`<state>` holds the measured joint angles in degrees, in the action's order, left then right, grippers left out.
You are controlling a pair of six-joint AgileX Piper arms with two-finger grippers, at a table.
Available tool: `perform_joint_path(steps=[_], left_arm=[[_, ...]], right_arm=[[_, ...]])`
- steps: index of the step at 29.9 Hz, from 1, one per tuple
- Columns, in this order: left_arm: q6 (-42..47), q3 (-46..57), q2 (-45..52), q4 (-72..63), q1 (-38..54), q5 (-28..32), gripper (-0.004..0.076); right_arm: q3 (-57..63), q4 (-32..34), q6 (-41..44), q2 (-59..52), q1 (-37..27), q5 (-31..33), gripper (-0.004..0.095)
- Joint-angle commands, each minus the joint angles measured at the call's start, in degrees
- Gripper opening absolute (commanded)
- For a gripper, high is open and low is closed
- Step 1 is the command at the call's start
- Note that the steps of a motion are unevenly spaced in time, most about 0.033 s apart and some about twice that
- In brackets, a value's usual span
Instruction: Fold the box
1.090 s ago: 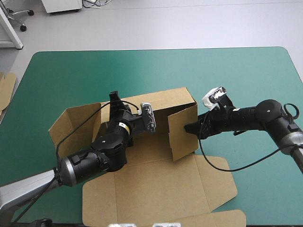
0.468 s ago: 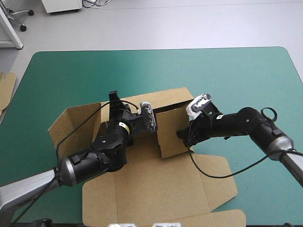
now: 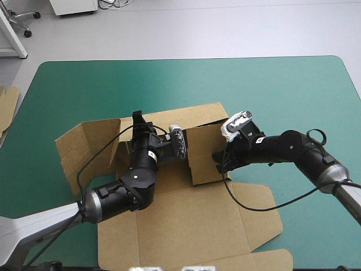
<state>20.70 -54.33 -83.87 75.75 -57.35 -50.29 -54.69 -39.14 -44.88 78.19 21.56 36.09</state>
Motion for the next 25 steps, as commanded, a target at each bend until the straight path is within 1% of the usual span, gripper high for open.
perform_joint_path(steps=[1,5,8,13,18,21,25], left_arm=[[4.92,0.87,0.29,-3.1,-0.77,2.71,-0.0014],[9.16,0.87,0.29,1.53,-0.77,2.71,-0.0014],[9.8,0.87,0.29,3.15,-0.77,2.59,-0.0014],[12.05,0.87,0.29,7.05,-0.77,1.87,-0.0014],[13.77,0.77,0.29,11.32,-0.77,0.52,-0.0014],[16.57,0.77,1.12,15.49,-0.77,-0.46,-0.0014],[16.69,0.77,2.33,15.91,-0.77,-0.1,-0.0014]], right_arm=[[-1.13,0.6,0.19,-1.45,0.07,-2.48,0.0485],[-1.13,0.46,0.53,-1.67,0.07,-3.81,0.0489],[-1.13,0.6,0.62,-1.67,0.07,-4.86,0.0489],[-1.22,2.0,0.78,-1.71,0.07,-8.83,0.0489],[-1.22,2.0,2.53,-1.8,0.07,-9.61,0.0491],[-1.22,1.17,2.64,-2.04,0.07,-11.84,0.0491],[-1.22,-1.07,2.13,-2.25,0.07,-12.62,0.0491]])
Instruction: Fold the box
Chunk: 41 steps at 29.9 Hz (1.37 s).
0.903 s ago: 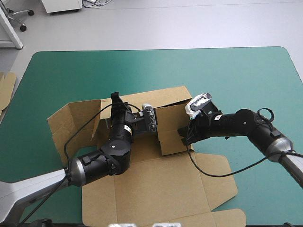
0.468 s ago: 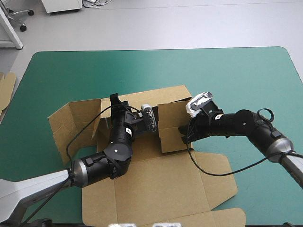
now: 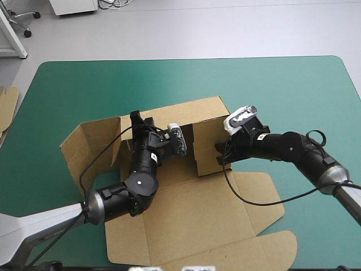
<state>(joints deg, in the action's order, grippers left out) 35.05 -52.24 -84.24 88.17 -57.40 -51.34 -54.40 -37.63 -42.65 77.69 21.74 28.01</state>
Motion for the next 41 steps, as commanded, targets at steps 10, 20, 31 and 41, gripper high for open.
perform_joint_path(steps=[10,20,31,41], left_arm=[[2.34,-1.32,2.79,2.63,-0.73,1.45,-0.0014],[2.34,-1.44,2.92,2.42,-0.73,1.06,-0.0014],[1.39,-1.57,3.04,1.65,-0.73,0.35,-0.0014],[1.3,-1.57,3.57,-0.33,-0.73,0.5,-0.0014]], right_arm=[[-1.31,-5.24,-3.14,-1.4,-0.1,-7.56,0.0491],[-1.31,-12.05,-11.89,0.12,0.85,-12.59,0.0491],[-0.35,-12.94,-15.04,2.39,7.48,-24.22,0.049],[0.41,-13.07,-15.29,4.67,8.72,-31.57,0.049]])
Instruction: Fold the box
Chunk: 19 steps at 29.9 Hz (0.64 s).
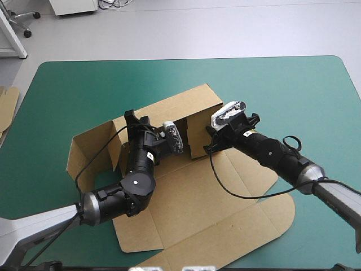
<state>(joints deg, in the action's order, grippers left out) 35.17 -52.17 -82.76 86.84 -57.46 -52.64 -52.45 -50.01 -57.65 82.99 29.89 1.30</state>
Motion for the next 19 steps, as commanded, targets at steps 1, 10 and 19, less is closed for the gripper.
perform_joint_path(steps=[1,10,19], left_arm=[[1.19,-1.64,2.1,0.15,-0.67,1.8,-0.0014],[-3.83,-1.64,3.06,-9.8,-0.76,4.03,-0.0014],[-4.01,-1.64,3.27,-8.54,-0.76,4.37,-0.0014]], right_arm=[[-1.54,-0.69,-0.04,-0.12,1.2,-5.85,0.049],[-1.54,-0.56,2.31,1.07,3.38,-5.97,0.0471],[-1.54,-0.13,2.31,1.07,3.15,-10.78,0.0471]])
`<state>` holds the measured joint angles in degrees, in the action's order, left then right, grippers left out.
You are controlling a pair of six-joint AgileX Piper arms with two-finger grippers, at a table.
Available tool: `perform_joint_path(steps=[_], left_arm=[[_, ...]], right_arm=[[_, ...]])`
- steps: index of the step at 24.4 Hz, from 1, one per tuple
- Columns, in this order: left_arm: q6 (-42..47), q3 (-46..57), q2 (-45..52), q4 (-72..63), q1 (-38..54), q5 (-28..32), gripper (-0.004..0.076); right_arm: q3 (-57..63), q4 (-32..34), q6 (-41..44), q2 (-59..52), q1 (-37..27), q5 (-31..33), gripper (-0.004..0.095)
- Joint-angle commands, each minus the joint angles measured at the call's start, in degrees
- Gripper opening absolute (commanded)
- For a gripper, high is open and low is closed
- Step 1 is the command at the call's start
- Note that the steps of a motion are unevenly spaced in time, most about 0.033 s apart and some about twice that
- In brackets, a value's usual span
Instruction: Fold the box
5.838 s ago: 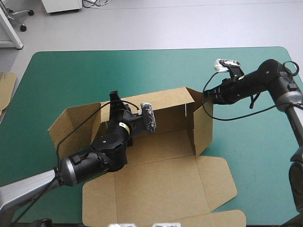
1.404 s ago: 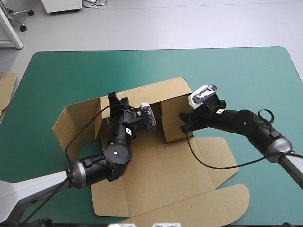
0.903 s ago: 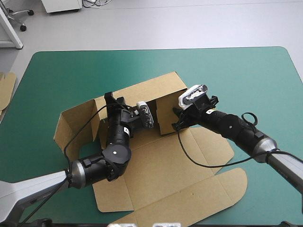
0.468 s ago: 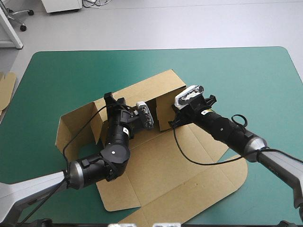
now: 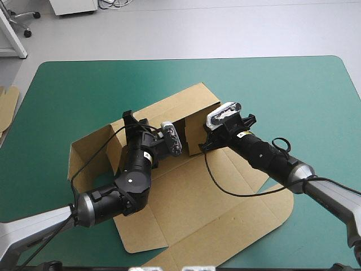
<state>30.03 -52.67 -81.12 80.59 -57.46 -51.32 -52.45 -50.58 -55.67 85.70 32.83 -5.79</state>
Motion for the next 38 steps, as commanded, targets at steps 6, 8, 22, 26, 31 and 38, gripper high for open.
perform_joint_path(steps=[6,8,22,26,31,38], left_arm=[[1.13,-1.13,1.63,-2.18,-0.76,3.05,-0.0014],[1.13,-1.13,1.63,-2.3,-0.76,3.13,-0.0014],[1.13,-1.13,1.63,-3.8,-0.76,3.79,-0.0014],[0.48,-1.13,1.63,-3.69,-0.66,2.47,-0.0014],[0.33,-1.13,1.63,-3.82,-0.66,1.68,-0.0014],[-0.73,-1.13,3.22,-8.05,-0.66,2.92,-0.0014]], right_arm=[[-1.75,0.72,2.44,-1.64,0.21,-6.31,0.0466],[-1.75,1.14,2.82,-1.64,0.21,-6.44,0.0453],[-7.33,11.16,13.3,4.2,1.36,-5.88,0.0222],[-7.33,10.41,13.42,3.52,1.25,-1.32,-0.0028],[-6.04,8.64,13.32,-0.8,0.62,5.23,-0.0028],[-4.47,8.99,16.49,-12.53,-8.43,31.35,-0.0027]])
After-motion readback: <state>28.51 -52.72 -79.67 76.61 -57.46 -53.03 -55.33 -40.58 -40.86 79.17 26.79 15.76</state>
